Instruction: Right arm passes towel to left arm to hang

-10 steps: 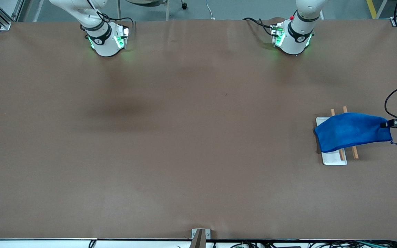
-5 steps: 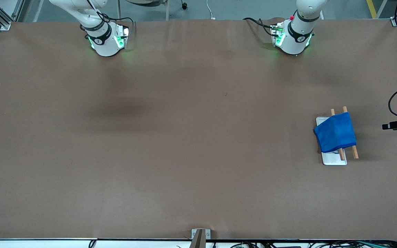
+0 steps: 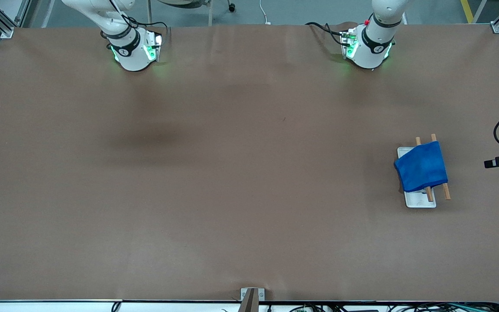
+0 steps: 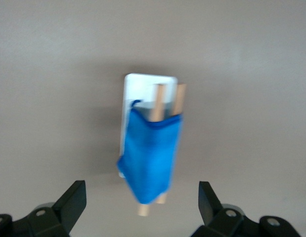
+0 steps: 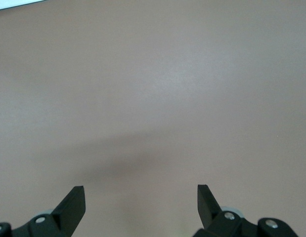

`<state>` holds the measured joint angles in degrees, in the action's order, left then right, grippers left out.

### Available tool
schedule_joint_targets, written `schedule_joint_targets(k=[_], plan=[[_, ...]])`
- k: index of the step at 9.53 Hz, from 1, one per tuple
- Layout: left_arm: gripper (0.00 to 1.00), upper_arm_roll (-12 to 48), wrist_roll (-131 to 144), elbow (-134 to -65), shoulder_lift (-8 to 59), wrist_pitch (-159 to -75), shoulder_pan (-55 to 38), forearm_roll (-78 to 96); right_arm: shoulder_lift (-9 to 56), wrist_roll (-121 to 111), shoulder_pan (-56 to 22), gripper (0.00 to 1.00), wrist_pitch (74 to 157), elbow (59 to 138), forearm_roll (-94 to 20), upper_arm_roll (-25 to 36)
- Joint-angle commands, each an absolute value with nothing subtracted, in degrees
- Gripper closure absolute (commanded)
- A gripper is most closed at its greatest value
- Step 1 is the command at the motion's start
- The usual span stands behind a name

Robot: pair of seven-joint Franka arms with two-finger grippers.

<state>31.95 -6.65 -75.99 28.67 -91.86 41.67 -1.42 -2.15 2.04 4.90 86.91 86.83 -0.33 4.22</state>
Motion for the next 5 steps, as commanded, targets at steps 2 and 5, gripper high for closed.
schedule_joint_targets(k=[2,5], plan=[[0.0,40.2,5.6,-77.9,21.0,-89.1,41.6,-2.3,-2.0,1.9,5.0,0.0,86.9,86.4,0.8,3.9],[0.0,46.7,9.8,-78.0,16.1,-87.7,41.7,-2.3,-1.9,1.9,4.8,0.0,86.8,86.4,0.9,3.9]])
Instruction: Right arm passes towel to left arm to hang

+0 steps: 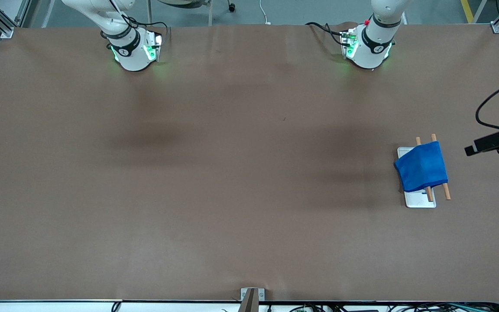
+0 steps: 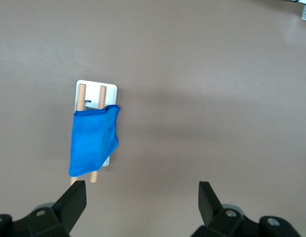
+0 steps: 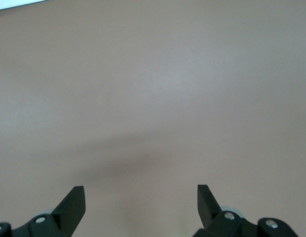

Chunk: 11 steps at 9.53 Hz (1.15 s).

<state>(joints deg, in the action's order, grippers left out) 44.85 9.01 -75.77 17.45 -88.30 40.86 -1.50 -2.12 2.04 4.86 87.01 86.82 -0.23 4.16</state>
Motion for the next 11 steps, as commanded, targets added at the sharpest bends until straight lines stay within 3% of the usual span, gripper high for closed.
schedule_joint_targets(k=[1,3,5,9,11], plan=[[0.0,47.5,8.8,-78.0,14.7,-87.6,41.7,-2.2,-1.9,1.9,4.8,0.0,86.8,86.4,1.0,3.9],[0.0,44.0,8.8,-78.5,9.9,-87.6,35.3,-2.5,-2.0,1.9,5.0,0.0,86.8,86.4,1.0,3.9],[0.0,28.8,8.3,-80.4,5.2,-86.8,20.8,-2.9,-1.9,2.0,5.0,0.0,86.8,86.4,1.0,3.9],[0.0,12.4,4.0,-91.6,-4.6,-86.8,3.5,-2.4,-1.9,2.1,5.2,0.0,86.8,86.4,0.9,3.9],[0.0,10.5,2.3,-94.1,-6.6,-86.8,1.8,-2.3,-2.0,2.1,5.3,0.0,86.8,86.4,0.9,3.9]])
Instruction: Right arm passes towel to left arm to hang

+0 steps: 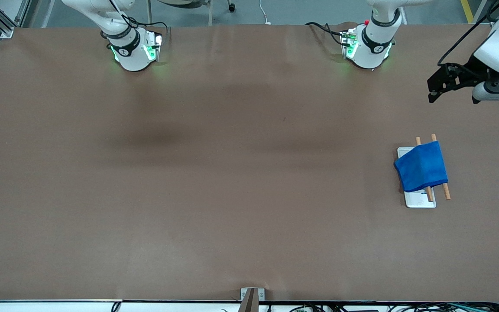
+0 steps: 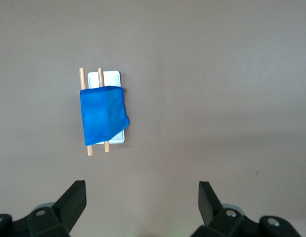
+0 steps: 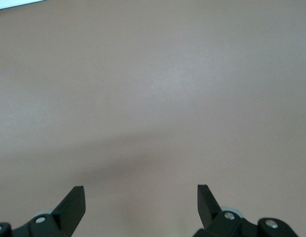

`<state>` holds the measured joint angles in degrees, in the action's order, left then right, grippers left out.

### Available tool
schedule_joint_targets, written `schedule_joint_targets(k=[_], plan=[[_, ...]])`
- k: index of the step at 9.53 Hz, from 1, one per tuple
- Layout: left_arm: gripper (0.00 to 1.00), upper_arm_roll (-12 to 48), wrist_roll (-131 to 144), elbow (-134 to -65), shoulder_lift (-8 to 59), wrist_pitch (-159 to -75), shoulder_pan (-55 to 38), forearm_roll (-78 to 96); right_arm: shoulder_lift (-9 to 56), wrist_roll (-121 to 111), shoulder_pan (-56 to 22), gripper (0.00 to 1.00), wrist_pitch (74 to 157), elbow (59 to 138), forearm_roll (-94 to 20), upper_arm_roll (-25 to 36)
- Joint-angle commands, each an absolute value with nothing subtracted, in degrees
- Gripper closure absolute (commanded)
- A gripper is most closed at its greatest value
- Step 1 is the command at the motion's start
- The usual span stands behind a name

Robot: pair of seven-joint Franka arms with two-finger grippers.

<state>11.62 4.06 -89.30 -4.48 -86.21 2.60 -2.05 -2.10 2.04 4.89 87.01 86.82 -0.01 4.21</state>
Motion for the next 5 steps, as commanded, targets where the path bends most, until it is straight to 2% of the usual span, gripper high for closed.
schedule_joint_targets(k=[1,5], plan=[[0.0,9.5,1.2,-94.7,-7.1,-86.8,1.8,-2.0,-1.9,2.1,5.3,0.0,86.8,86.4,0.9,3.9],[0.0,9.5,1.1,-91.8,-5.5,-85.4,2.1,-1.9,-1.9,2.1,5.3,0.0,86.8,86.4,0.9,3.9]])
